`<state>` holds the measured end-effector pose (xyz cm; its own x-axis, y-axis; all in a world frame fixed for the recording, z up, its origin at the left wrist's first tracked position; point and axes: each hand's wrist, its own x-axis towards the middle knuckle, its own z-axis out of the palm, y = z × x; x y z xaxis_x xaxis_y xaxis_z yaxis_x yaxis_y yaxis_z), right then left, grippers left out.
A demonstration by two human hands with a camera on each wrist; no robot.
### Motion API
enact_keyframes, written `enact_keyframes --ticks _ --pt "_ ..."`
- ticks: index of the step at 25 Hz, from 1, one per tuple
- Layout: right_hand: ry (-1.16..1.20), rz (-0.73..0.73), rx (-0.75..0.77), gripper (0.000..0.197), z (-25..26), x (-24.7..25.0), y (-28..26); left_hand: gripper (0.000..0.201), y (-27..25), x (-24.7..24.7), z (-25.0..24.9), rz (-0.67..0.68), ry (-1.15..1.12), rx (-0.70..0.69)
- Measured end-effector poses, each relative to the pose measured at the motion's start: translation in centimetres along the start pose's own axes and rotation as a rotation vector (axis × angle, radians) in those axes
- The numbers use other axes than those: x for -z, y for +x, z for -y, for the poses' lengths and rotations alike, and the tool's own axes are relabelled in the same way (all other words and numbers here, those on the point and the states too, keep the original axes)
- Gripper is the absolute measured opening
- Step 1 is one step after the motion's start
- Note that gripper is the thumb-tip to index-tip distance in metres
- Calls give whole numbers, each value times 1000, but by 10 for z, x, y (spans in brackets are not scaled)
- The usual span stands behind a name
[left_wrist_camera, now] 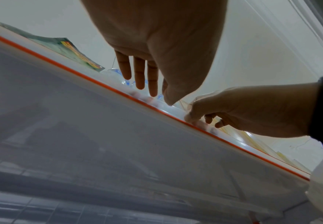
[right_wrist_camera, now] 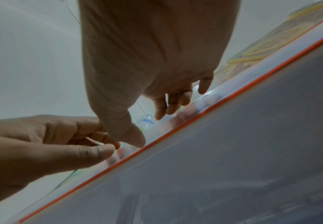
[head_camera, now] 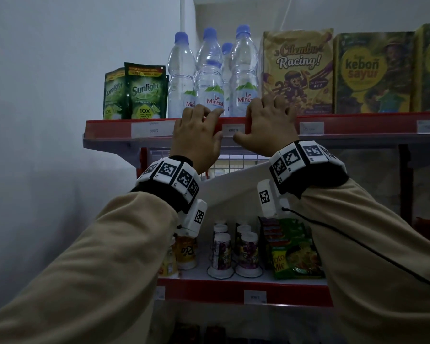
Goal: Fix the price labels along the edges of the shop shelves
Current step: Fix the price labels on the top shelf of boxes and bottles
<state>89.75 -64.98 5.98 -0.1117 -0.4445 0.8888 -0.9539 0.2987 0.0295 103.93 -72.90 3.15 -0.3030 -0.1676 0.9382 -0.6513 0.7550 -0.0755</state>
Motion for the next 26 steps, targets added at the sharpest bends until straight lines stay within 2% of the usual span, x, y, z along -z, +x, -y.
enact_keyframes --ticks 6,12,18,23,26 --pt "12 36 39 56 0 3 1 38 11 2 5 5 -32 -12" --pt "130 35 201 41 1 10 4 40 19 2 5 30 -56 -8" --pt "75 25 174 38 16 11 8 41 21 1 7 32 -111 -9" --pt "30 149 127 39 20 14 17 38 18 2 8 10 -129 -29" --pt "215 199 63 29 17 18 24 35 17 2 9 -3 -157 -18"
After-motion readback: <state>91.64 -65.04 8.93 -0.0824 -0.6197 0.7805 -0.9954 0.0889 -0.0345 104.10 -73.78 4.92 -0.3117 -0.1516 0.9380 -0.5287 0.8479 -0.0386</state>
